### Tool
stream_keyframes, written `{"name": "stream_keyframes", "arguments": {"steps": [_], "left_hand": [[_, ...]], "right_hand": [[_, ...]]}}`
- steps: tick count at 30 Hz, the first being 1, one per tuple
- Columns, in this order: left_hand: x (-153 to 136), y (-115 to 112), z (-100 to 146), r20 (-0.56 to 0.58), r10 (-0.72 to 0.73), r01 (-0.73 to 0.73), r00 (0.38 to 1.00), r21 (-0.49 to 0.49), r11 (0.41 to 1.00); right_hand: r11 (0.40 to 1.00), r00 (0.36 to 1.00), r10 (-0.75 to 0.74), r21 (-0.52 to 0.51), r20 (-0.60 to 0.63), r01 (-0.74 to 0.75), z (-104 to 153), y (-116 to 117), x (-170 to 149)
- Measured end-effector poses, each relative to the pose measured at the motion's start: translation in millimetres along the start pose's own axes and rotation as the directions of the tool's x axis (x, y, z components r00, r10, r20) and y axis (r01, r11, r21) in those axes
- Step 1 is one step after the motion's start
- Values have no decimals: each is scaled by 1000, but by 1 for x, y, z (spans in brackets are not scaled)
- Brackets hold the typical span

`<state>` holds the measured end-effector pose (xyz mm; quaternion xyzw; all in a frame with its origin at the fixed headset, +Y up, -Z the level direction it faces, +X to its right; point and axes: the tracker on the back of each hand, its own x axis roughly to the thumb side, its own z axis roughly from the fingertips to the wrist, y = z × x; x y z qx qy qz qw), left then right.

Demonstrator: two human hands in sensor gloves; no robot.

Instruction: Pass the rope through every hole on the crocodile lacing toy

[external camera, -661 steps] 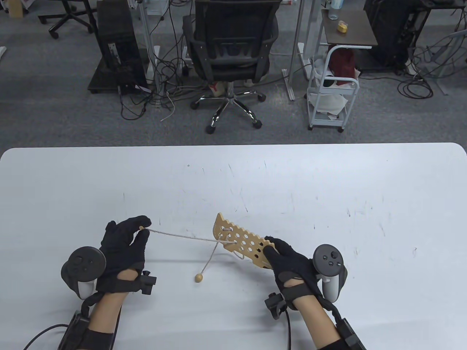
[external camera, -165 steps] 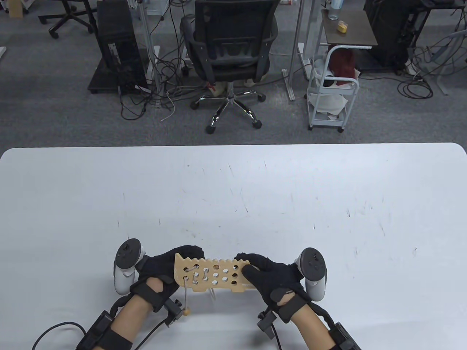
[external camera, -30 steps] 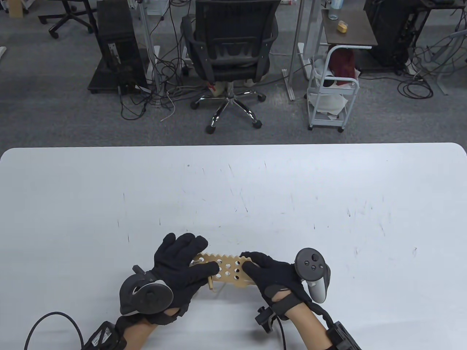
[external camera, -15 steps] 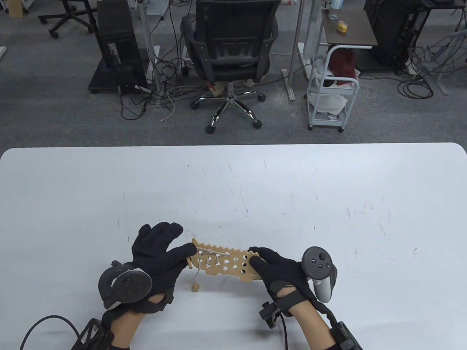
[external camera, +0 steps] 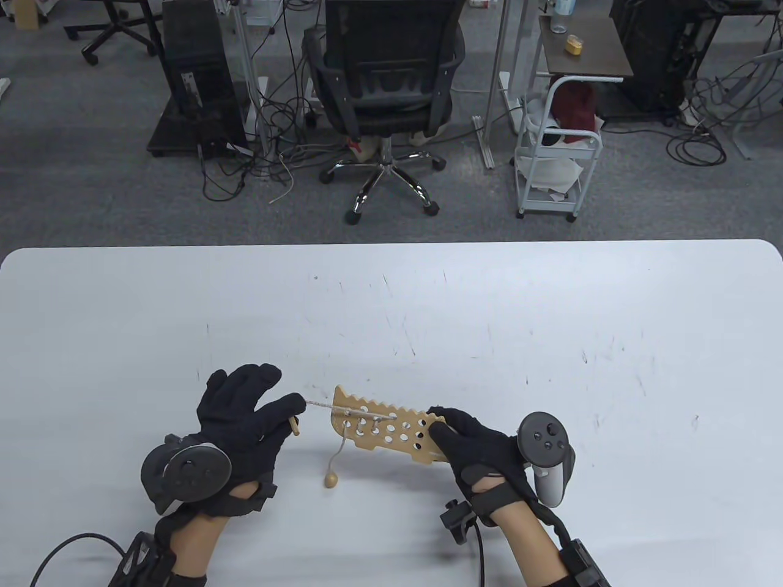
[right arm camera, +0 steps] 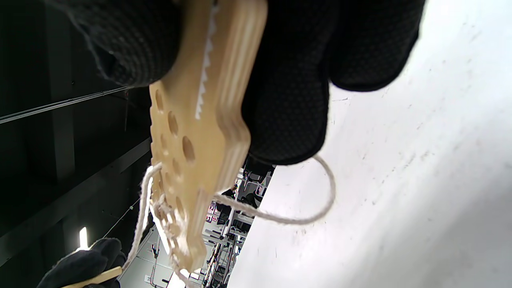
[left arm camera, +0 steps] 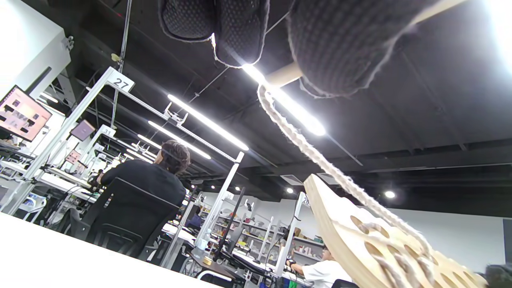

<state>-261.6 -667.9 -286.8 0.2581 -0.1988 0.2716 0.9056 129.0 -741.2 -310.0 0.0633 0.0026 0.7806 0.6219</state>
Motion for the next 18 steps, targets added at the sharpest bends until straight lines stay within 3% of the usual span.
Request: {"name": "stream_keyframes", "arguments": {"steps": [18], "left_hand": [[-22, 23, 0, -70, 1, 6, 998, 97, 995]], "right_hand": [[998, 1000, 13, -57, -12, -14, -2, -13, -4]]}}
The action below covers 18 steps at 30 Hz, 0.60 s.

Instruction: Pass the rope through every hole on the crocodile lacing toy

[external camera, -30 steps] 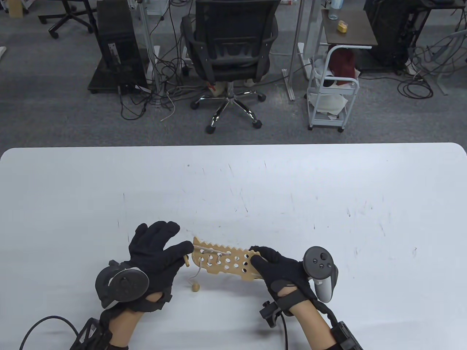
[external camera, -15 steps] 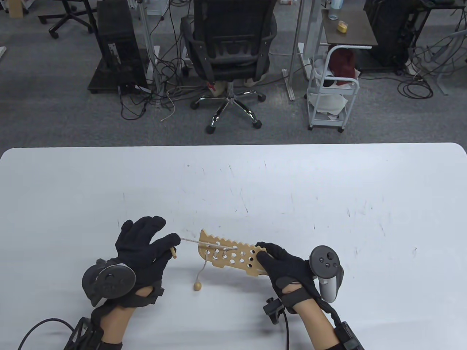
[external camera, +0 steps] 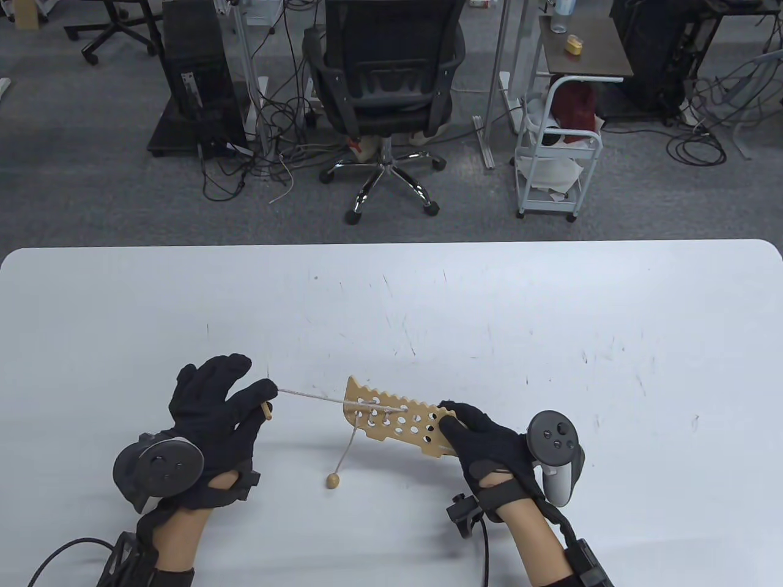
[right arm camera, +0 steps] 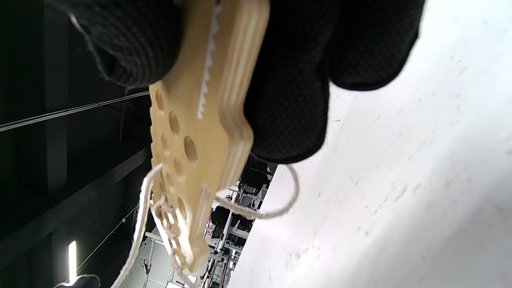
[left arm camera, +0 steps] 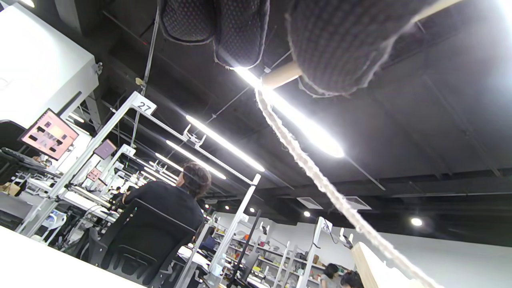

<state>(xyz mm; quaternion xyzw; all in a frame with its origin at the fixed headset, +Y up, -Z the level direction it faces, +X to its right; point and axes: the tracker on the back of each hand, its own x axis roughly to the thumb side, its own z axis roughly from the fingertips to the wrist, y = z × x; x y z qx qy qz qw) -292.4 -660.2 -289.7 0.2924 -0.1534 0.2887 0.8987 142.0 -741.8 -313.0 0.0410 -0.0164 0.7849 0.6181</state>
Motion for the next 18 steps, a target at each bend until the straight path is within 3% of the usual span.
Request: {"name": "stream_keyframes", "arguments": {"steps": [18], "left_hand": [[-28, 30, 0, -96, 34, -21, 995, 134, 991]], "right_hand": [[999, 999, -11, -45, -40, 9, -4, -11, -9]]}}
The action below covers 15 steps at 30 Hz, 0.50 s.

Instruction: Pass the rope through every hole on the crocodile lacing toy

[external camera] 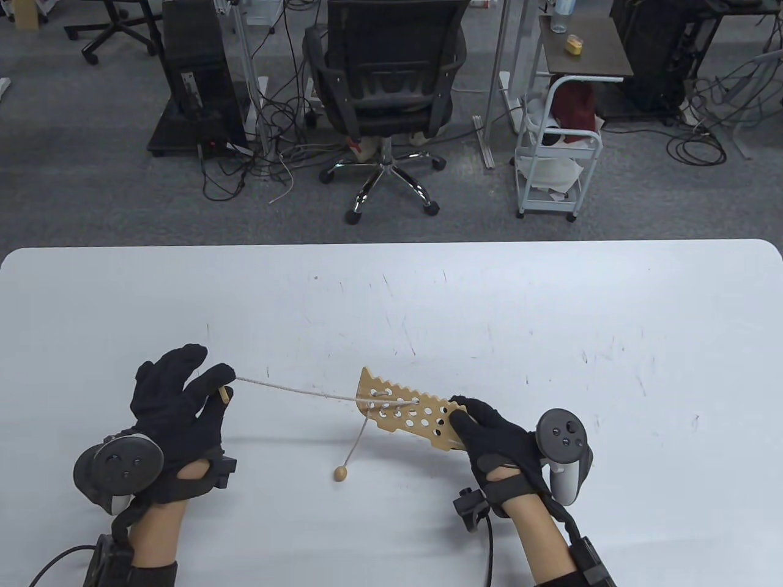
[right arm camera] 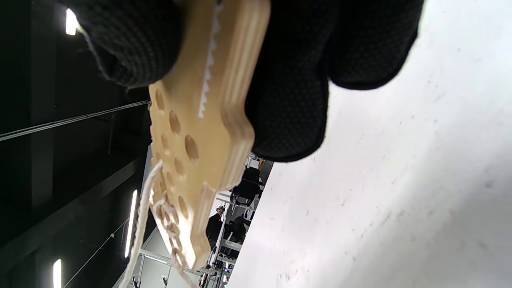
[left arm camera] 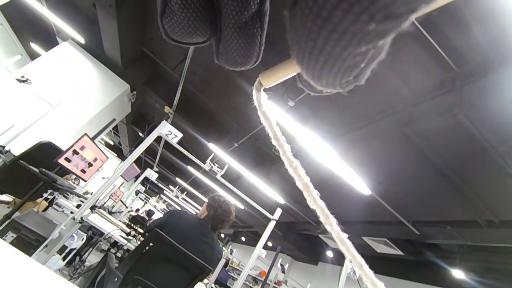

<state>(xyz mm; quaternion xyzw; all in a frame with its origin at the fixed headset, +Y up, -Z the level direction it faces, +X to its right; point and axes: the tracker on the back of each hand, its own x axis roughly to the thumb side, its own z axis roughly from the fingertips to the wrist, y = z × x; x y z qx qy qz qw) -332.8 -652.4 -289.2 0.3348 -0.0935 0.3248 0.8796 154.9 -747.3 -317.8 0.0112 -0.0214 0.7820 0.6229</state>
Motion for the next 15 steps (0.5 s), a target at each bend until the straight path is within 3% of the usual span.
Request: {"name": "stream_keyframes", "arguments": {"steps": [15], "left_hand": [[-21, 24, -1, -80, 44, -35, 996, 116, 993]], "right_hand": [[999, 999, 12, -48, -31, -13, -3, -9, -5]]}}
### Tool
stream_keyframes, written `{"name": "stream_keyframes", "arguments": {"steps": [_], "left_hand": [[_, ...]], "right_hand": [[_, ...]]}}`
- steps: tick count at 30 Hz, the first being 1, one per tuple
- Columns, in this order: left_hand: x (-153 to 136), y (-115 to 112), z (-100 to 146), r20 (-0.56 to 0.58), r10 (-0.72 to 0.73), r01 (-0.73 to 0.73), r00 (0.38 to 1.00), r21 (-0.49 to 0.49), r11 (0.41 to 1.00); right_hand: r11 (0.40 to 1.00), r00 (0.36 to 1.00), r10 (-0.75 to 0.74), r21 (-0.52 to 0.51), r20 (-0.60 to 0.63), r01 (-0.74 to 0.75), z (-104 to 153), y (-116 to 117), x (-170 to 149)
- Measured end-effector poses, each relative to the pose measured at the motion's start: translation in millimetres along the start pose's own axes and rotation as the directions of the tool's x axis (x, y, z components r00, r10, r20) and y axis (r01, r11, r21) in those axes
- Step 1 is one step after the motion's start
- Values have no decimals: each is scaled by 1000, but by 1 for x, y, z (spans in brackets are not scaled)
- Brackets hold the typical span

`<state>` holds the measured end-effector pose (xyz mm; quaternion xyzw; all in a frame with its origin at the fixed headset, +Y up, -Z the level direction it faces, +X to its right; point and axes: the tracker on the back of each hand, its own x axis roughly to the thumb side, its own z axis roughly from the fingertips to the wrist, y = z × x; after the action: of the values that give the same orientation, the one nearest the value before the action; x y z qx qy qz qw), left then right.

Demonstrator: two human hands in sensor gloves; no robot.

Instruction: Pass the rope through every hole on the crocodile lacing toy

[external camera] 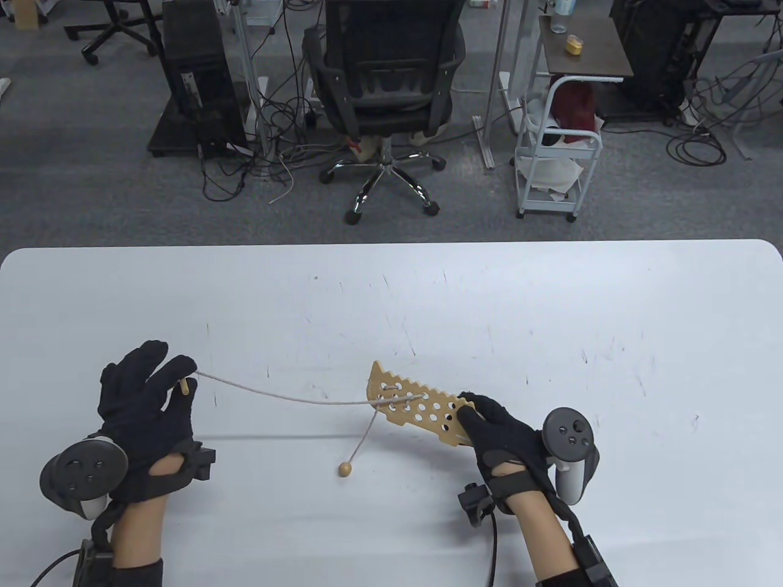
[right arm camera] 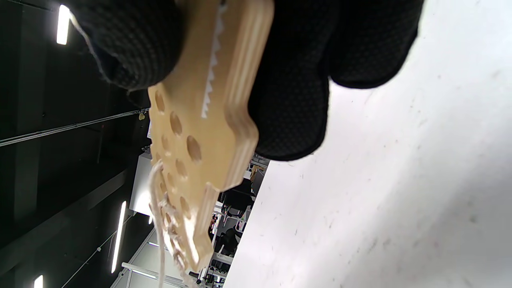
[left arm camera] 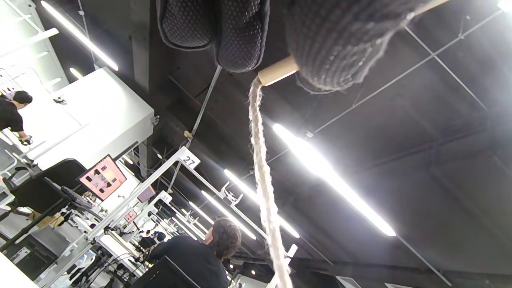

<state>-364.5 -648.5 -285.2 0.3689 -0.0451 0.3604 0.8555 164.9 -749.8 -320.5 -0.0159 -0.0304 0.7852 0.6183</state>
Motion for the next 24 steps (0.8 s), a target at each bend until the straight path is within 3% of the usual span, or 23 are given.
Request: {"name": "stream_keyframes", "arguments": {"steps": [12, 24], "left_hand": [[-12, 14, -2, -44, 14, -11, 999, 65, 998], [-9, 4, -1, -10, 22, -22, 1000, 12, 1000]], "right_hand": [[997, 999, 23, -67, -32, -25, -4, -11, -5], [997, 1000, 20, -79, -16, -21, -3, -10, -5]]}}
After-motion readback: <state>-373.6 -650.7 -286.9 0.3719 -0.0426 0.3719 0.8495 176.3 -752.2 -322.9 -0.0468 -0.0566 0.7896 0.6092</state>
